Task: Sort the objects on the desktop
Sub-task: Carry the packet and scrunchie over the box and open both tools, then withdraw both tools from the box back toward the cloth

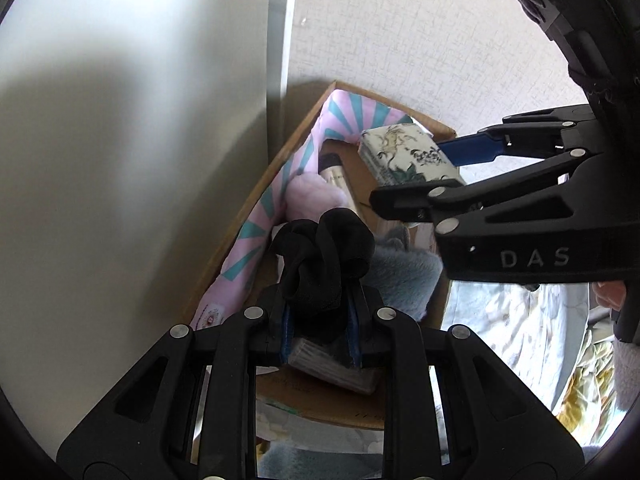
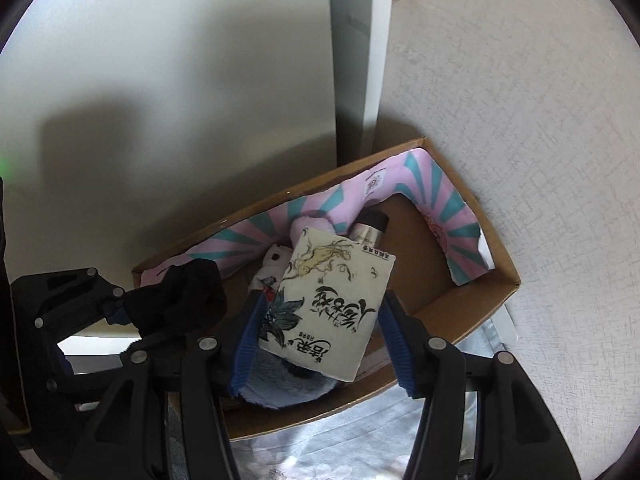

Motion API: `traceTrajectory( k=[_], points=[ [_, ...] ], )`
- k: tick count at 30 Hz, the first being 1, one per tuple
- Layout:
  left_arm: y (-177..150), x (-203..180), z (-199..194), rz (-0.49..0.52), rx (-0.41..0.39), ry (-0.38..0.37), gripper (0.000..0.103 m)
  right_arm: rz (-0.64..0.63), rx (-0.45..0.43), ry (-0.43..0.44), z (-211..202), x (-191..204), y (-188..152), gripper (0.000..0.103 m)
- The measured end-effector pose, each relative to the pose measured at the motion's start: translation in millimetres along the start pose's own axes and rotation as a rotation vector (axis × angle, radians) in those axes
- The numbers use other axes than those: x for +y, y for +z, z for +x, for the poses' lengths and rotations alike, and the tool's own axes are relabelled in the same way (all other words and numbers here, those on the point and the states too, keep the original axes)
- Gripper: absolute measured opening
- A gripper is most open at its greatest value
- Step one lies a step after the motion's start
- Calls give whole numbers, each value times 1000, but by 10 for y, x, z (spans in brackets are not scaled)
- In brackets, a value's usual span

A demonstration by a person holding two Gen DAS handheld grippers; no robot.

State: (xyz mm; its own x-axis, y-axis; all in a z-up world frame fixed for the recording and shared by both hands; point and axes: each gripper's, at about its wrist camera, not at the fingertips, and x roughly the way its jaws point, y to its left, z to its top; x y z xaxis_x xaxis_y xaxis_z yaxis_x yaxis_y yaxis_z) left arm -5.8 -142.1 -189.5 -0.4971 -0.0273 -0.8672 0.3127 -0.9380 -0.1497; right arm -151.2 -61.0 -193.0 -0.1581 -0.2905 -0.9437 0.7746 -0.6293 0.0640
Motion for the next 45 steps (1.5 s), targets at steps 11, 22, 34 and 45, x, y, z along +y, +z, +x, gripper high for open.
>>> traceTrajectory(
  k=[11, 22, 34, 45],
  points=[
    [119, -211, -94, 31, -35, -86, 103, 98, -46, -29, -144, -147, -5, 102],
    [220, -282, -132, 36, -47, -102, 103, 238, -148, -21, -432, -460, -229, 102],
    [212, -458, -315, 83, -62, -130, 103, 303, -219, -20, -710, -623, -527, 102],
    [244, -581, -321, 113, -63, -173, 103, 384, -226, -67, -1056, -806, -1032, 102]
  ],
)
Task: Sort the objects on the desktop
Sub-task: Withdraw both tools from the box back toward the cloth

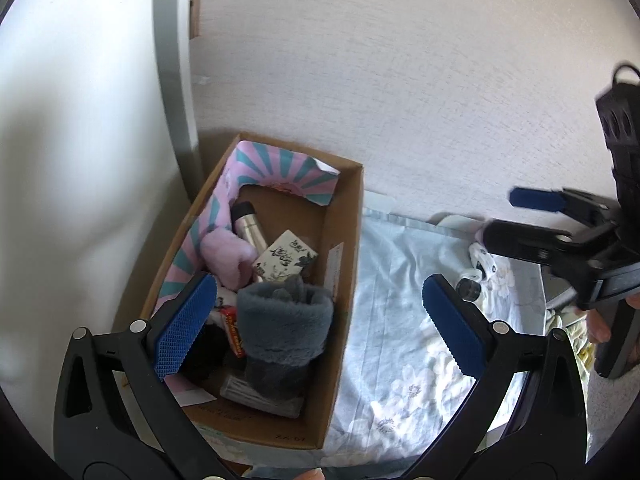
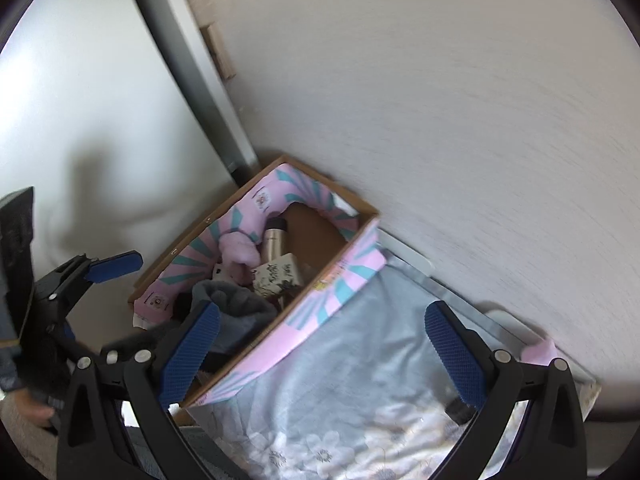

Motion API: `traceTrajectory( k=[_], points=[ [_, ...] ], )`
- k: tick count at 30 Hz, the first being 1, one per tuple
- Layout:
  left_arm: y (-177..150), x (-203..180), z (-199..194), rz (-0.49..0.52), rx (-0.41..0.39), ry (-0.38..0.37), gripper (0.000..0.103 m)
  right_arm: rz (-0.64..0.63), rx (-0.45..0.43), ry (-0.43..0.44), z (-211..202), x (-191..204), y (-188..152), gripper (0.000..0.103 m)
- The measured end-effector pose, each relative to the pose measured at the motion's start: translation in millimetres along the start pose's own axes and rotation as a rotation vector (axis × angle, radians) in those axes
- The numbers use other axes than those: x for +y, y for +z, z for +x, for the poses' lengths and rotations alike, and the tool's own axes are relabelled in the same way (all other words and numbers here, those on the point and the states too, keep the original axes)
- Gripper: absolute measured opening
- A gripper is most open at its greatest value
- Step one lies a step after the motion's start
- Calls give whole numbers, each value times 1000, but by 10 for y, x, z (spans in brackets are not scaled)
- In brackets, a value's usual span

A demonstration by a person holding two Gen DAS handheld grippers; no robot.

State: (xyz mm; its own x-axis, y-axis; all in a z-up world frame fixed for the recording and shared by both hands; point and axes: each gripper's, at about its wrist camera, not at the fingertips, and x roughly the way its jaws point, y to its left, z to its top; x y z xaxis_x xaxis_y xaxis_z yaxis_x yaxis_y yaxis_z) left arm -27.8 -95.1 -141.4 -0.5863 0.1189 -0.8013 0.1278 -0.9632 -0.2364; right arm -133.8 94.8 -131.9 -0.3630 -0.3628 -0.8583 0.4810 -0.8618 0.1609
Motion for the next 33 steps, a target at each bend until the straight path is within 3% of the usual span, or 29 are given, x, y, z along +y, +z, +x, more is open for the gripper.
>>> traceTrajectory(
  k=[6, 18, 24, 33],
  points=[
    [48, -186, 33, 46, 5, -36, 103, 115, -3, -27, -285, -413, -318, 102],
    [122, -910, 183, 240, 14, -107, 103, 314, -3, -244, -844, -1222, -1007, 102],
    [113, -1169, 312, 255, 37, -158, 103, 361, -22, -306, -1058, -1388, -1275, 102],
    [143, -1493, 492, 342, 50, -150, 103, 375, -23, -381, -1232, -1530, -1499, 102]
  ],
)
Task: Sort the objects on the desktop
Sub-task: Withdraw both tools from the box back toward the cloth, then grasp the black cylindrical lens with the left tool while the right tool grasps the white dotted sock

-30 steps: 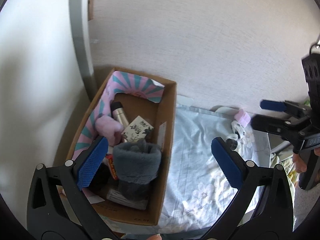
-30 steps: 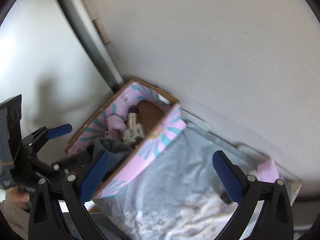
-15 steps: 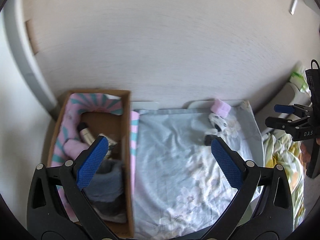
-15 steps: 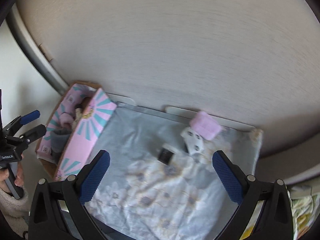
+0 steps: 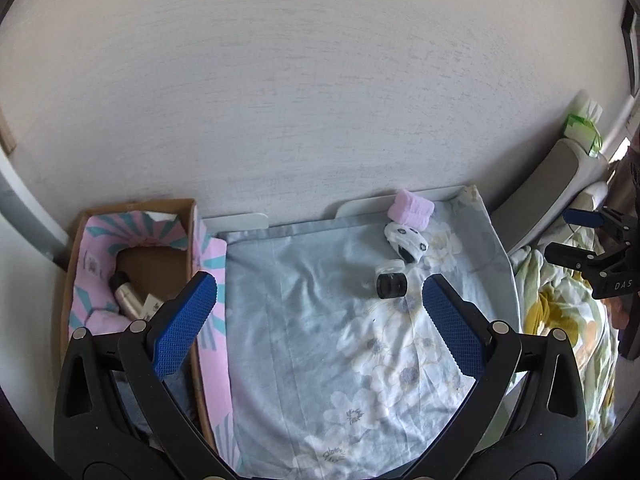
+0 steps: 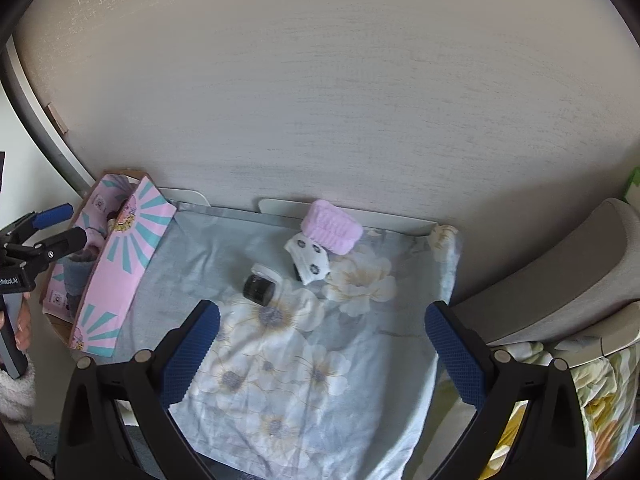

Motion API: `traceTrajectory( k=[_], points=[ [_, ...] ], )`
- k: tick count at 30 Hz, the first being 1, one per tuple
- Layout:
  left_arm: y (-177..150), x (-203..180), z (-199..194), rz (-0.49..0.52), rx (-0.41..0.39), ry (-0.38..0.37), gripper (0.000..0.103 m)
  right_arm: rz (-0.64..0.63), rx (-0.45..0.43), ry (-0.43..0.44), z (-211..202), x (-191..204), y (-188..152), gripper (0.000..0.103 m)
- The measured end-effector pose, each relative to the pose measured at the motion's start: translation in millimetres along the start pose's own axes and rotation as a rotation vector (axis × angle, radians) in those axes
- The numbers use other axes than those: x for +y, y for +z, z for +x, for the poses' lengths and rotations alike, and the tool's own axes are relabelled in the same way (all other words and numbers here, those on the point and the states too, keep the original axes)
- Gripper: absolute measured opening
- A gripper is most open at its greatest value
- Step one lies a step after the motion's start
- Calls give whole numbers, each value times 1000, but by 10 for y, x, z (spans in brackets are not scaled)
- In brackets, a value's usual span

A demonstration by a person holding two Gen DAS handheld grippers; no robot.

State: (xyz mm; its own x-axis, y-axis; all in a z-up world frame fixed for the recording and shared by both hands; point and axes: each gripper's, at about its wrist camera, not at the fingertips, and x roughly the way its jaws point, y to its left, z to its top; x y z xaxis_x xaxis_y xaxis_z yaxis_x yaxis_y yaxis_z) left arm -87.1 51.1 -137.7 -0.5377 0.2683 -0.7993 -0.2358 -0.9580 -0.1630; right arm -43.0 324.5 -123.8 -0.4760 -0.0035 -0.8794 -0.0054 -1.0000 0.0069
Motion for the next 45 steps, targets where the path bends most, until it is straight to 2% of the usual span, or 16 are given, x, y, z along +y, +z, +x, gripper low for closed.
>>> traceTrajectory(
  k=[5, 9, 13, 20, 22, 26, 31, 33, 35, 36, 38, 40, 41, 43, 45],
  points=[
    [10, -154, 255, 11, 50, -58, 103, 0, 26, -20, 97, -115, -147, 102],
    [-87, -351, 536, 33, 99, -89, 103, 7, 56, 4, 305, -198, -272, 102],
    [-259, -561, 876, 57, 148, -87, 103, 10, 75, 14, 559, -307, -290, 102],
    [-425, -774, 1442, 36, 164, -67, 102, -27, 105, 56, 1104, -374, -263, 102],
    [-446, -792, 1592, 18, 162, -49, 101, -37, 114, 82, 1269, -358, -222, 97],
    [-481, -796, 1812, -23, 164, -34, 97, -68, 126, 127, 1547, -269, -156, 96],
    [-497, -795, 1956, -42, 152, -22, 92, -100, 127, 152, 1818, -140, -90, 90],
    [-516, -811, 1985, -31, 151, -6, 86, -105, 125, 165, 1900, -112, -46, 88],
    [-526, -812, 2011, -34, 154, 3, 74, -111, 122, 167, 1961, -89, -21, 82],
    [-531, -808, 2022, -40, 156, 1, 70, -112, 126, 167, 1998, -83, -12, 76],
    [-537, -801, 2023, -54, 156, -3, 52, -110, 143, 178, 2072, -79, -3, 66],
    [-542, -804, 2002, -59, 147, -19, 44, -105, 156, 179, 2122, -75, -16, 49],
    [-542, -807, 1991, -55, 144, -21, 36, -97, 161, 194, 2141, -86, -27, 47],
    [-532, -830, 1966, -44, 134, -15, 29, -81, 153, 217, 2127, -105, -40, 34],
    [-518, -833, 1962, -38, 131, -10, 29, -78, 154, 224, 2111, -107, -48, 33]
  ],
)
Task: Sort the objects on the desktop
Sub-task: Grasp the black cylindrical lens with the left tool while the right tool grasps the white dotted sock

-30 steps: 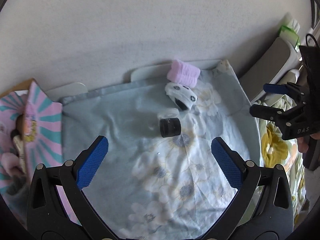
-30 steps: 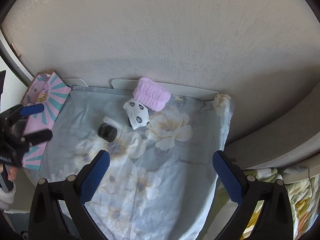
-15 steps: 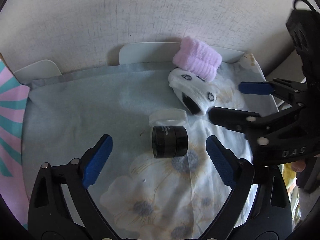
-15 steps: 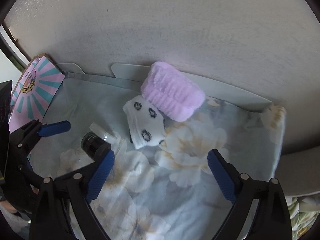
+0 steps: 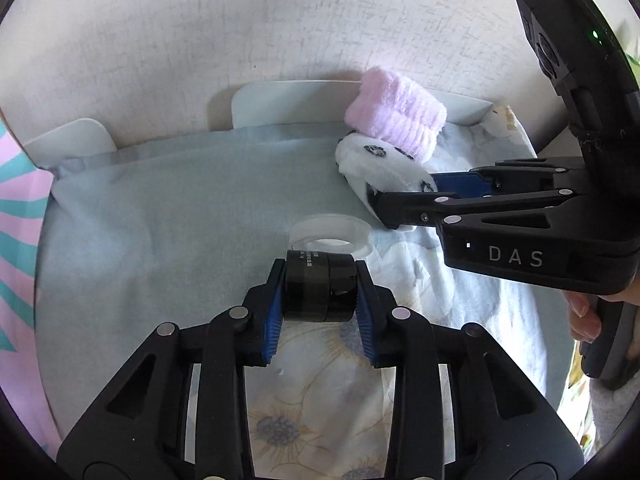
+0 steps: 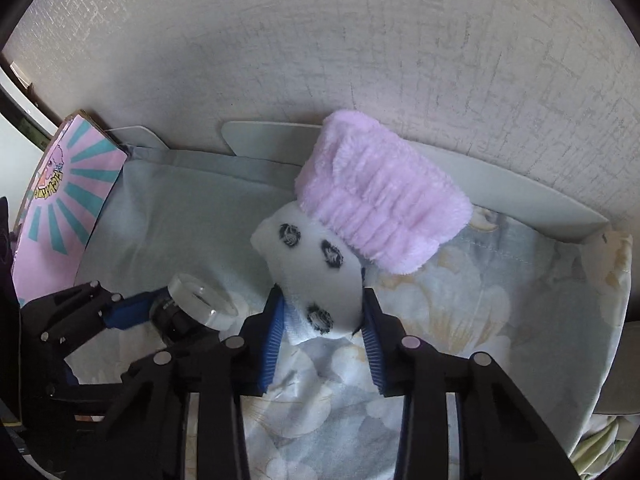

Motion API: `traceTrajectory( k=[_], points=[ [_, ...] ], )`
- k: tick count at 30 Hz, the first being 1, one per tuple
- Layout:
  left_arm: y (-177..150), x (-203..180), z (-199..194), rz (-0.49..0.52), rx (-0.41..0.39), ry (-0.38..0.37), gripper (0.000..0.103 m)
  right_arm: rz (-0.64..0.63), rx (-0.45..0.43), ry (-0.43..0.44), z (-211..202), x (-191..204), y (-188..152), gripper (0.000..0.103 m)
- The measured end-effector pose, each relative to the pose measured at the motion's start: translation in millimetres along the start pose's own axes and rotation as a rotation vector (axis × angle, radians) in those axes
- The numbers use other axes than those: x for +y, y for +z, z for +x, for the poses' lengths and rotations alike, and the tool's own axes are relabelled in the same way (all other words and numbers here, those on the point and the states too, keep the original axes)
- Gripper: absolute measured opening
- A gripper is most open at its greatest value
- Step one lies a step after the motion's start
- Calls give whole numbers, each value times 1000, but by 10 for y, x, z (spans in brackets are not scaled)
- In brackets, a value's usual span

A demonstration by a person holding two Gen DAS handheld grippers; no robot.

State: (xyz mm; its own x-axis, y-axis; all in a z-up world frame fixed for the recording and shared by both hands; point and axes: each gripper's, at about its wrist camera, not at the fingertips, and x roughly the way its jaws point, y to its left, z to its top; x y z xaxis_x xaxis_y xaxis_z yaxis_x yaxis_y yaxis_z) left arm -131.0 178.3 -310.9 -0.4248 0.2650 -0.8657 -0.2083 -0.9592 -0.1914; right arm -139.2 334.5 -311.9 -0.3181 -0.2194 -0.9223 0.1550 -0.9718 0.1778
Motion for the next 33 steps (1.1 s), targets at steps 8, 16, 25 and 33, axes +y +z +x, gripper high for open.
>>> traceTrajectory(
  k=[8, 16, 25, 33],
  points=[
    [11, 11, -134, -10, -8, -5, 28, -17, -8, -11, -95, 6, -21, 30],
    [26, 64, -554, -10, -9, 4, 28, 5, 10, 32, -360, -12, -173, 30],
    [80, 147, -1220, -9, -29, 3, 28, -14, 29, 22, -758, 164, -382, 30],
    [207, 457, -1859, -35, -90, 37, 28, -133, 7, 4, -1142, 667, -94, 30]
  ],
)
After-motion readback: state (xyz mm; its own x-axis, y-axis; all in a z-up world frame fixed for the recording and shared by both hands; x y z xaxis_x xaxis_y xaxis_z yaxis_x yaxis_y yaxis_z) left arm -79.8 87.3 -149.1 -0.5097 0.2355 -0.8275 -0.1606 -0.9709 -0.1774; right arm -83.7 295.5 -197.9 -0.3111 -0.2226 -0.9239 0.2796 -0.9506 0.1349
